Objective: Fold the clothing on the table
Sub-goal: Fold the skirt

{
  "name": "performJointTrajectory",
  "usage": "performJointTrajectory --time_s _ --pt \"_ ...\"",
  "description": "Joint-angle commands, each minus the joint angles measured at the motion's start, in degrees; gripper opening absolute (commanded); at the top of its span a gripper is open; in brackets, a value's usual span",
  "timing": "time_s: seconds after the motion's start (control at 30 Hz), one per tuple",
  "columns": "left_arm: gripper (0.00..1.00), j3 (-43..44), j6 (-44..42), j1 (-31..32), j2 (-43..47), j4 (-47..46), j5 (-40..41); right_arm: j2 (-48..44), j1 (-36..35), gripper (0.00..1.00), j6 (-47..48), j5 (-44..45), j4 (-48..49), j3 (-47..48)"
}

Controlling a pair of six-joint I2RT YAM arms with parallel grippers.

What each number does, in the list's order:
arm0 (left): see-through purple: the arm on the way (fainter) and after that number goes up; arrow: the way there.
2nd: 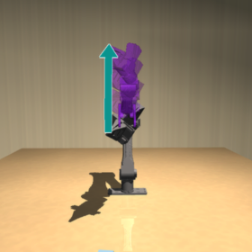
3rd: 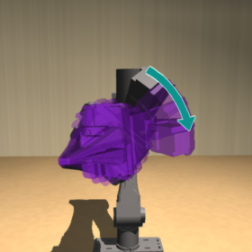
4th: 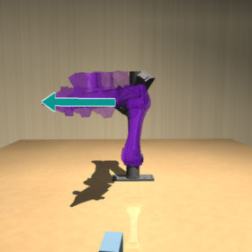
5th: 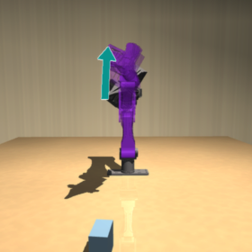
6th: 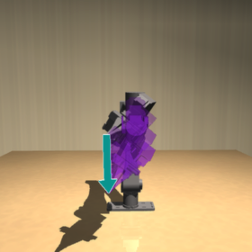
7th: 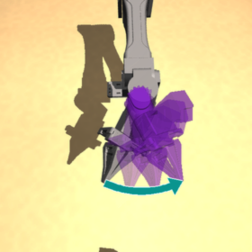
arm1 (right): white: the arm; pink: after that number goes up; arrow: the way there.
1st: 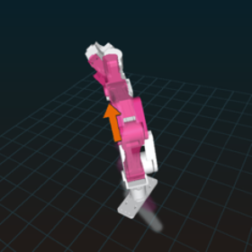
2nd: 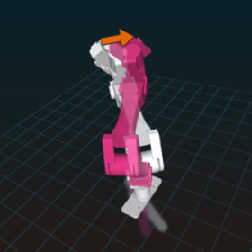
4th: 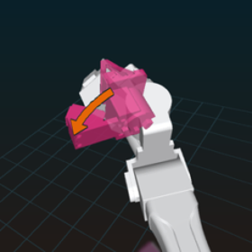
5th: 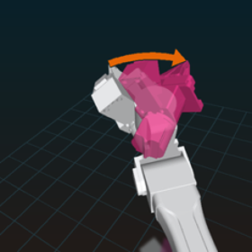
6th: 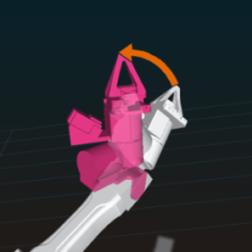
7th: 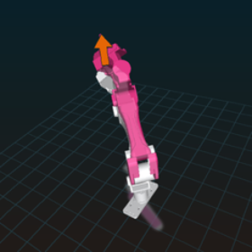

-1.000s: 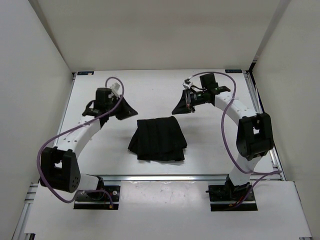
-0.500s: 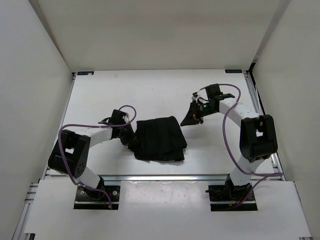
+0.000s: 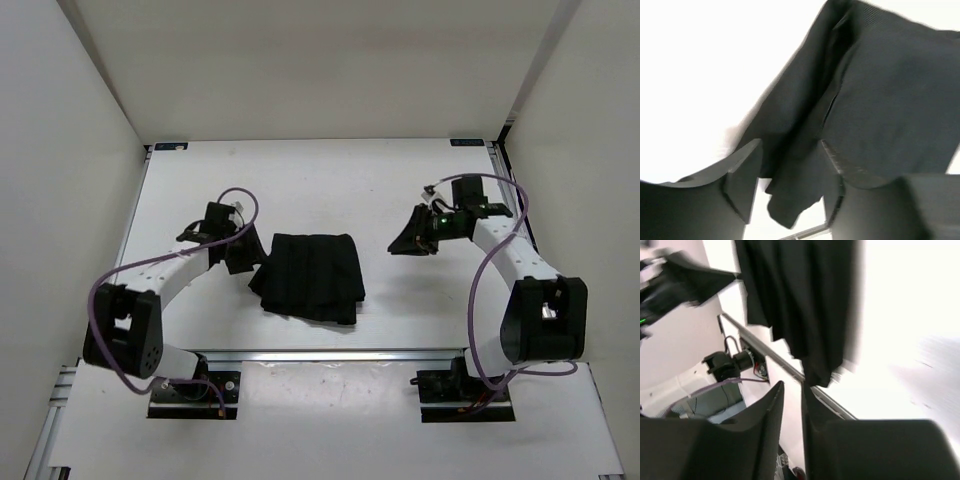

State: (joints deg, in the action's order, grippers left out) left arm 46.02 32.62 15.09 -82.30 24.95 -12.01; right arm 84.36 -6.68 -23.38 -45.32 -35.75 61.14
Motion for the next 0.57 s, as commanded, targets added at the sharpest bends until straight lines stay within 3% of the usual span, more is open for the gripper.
performJointTrajectory --time_s 0.0,0.07,0.1,0.3,0.53 --pt "0.65 2.6 -5.4 -3.7 6.1 6.1 1.1 -0.8 3.8 0.26 3.3 0.7 -1.2 -2.8" --pt "0.8 1.4 -7.5 -6.0 8.0 8.7 -0.1 1.0 6.0 0.29 5.4 3.5 -4.2 -2.2" --pt "0.98 0.7 -8.3 -6.5 9.6 10.5 0.4 1.2 6.3 0.29 6.9 5.6 -6.2 -1.3" --pt "0.99 -5.5 -8.9 -9.5 18.8 14.2 0.6 4.1 8.5 0.32 9.2 9.0 -8.8 -0.1" --pt "0.98 -8.3 -8.9 -9.5 18.4 13.3 -2.6 7.7 3.7 0.36 9.7 8.8 -9.4 0.2"
